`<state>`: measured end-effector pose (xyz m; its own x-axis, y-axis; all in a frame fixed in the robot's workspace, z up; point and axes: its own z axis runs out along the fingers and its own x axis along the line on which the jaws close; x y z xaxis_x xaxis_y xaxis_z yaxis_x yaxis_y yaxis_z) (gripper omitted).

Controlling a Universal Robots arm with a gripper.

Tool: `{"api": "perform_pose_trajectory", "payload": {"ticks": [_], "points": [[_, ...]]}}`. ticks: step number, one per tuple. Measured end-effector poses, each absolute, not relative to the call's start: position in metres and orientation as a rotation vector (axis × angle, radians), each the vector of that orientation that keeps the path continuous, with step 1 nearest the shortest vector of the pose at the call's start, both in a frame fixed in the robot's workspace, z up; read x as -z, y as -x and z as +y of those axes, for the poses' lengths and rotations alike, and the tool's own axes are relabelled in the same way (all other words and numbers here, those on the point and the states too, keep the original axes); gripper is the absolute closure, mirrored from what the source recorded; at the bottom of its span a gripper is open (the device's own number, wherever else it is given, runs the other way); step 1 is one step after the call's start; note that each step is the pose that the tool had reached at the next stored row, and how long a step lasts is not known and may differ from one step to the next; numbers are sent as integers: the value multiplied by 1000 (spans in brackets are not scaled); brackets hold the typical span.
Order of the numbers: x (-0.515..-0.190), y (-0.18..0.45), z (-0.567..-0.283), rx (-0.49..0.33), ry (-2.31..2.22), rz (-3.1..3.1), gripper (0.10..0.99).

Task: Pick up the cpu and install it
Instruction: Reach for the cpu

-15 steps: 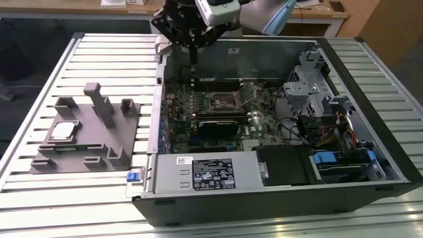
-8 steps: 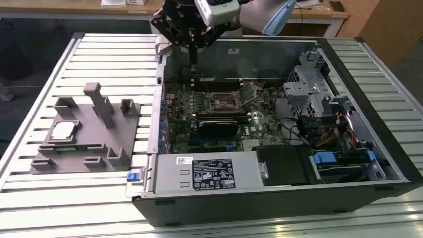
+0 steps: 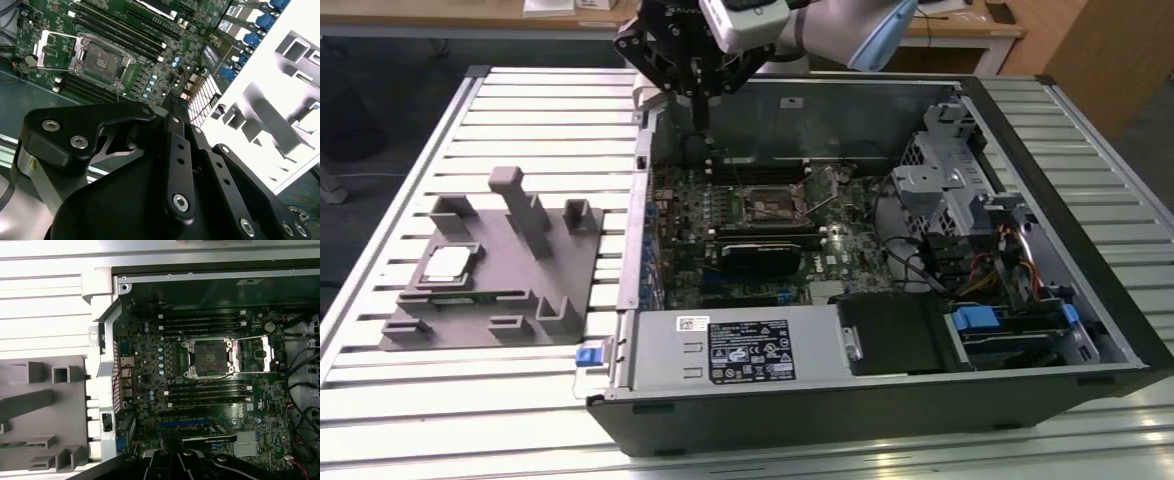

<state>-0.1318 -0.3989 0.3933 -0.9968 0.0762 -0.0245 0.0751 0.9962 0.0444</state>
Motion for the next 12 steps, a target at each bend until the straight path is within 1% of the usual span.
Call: {"api": "perform_pose_trajectory", "payload": {"ticks": [12], "points": [[-393,140,-399,-68,-118,3112,980]]}}
